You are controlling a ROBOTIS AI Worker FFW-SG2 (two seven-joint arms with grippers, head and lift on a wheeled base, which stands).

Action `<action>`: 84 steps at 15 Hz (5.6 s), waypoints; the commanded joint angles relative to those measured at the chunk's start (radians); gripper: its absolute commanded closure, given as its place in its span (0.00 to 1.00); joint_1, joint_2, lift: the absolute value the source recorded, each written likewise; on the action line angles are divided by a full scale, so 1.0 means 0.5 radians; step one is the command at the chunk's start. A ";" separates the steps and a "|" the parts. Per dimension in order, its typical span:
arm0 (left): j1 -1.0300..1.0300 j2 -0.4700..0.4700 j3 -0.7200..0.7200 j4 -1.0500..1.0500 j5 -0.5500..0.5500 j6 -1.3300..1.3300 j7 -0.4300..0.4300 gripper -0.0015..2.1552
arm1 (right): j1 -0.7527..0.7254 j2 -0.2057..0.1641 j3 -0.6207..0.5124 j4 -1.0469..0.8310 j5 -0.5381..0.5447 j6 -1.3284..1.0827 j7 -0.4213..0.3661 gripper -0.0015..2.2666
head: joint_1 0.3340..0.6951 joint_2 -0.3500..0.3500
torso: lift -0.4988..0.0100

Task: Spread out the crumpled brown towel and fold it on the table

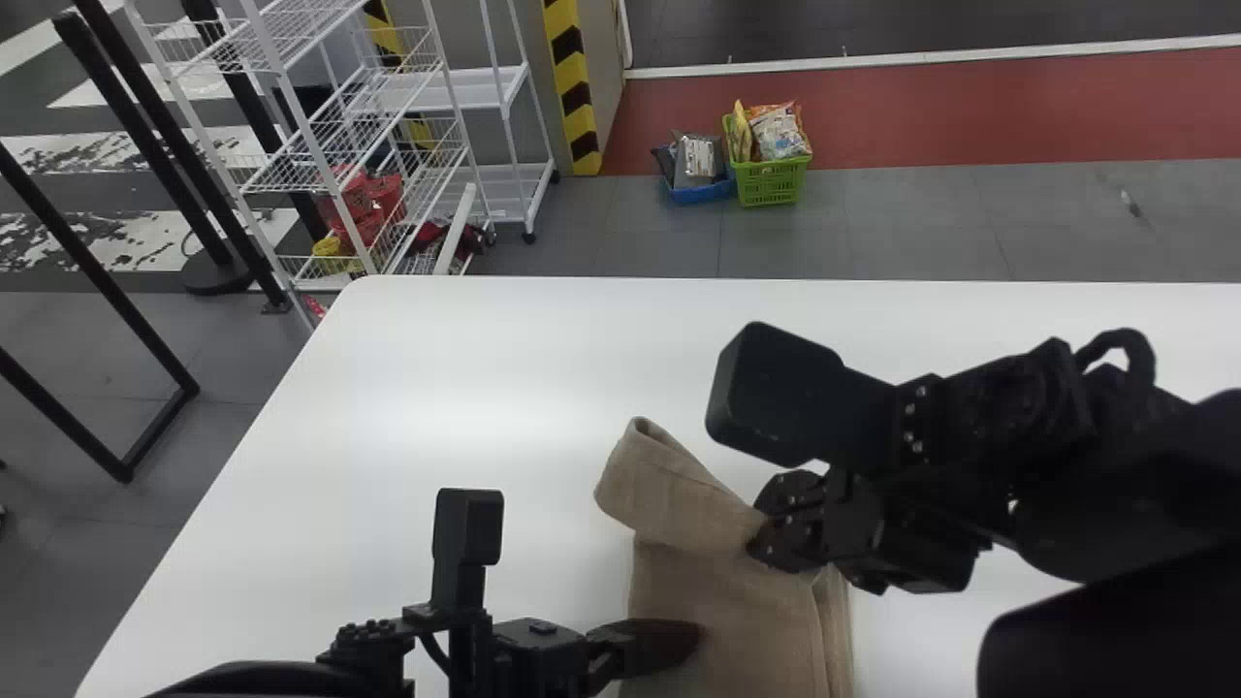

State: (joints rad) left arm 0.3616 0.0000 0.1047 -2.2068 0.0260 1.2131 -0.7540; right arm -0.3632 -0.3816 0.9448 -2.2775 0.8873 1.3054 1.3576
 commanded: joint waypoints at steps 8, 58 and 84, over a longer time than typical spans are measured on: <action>-0.048 -0.005 0.002 0.051 0.000 -0.022 0.023 0.91 | 0.061 -0.166 0.160 -0.151 0.011 0.014 0.019 0.49 | 1.00 0.77 | 0.73; 0.074 -0.005 0.048 -0.081 -0.015 -0.034 0.002 0.88 | 0.499 0.088 -0.359 -0.259 -0.029 0.155 0.019 0.94 | 1.00 0.78 | 0.73; 0.087 -0.005 -0.074 0.204 -0.343 -1.071 0.081 0.03 | 0.680 0.257 -0.543 -0.035 -0.057 -0.017 0.019 0.94 | 1.00 0.85 | 0.73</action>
State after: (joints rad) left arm 0.4068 0.0000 0.0833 -2.1275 -0.1154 0.7467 -0.7159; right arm -0.0239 -0.2529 0.6753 -2.3165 0.8609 1.2971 1.3576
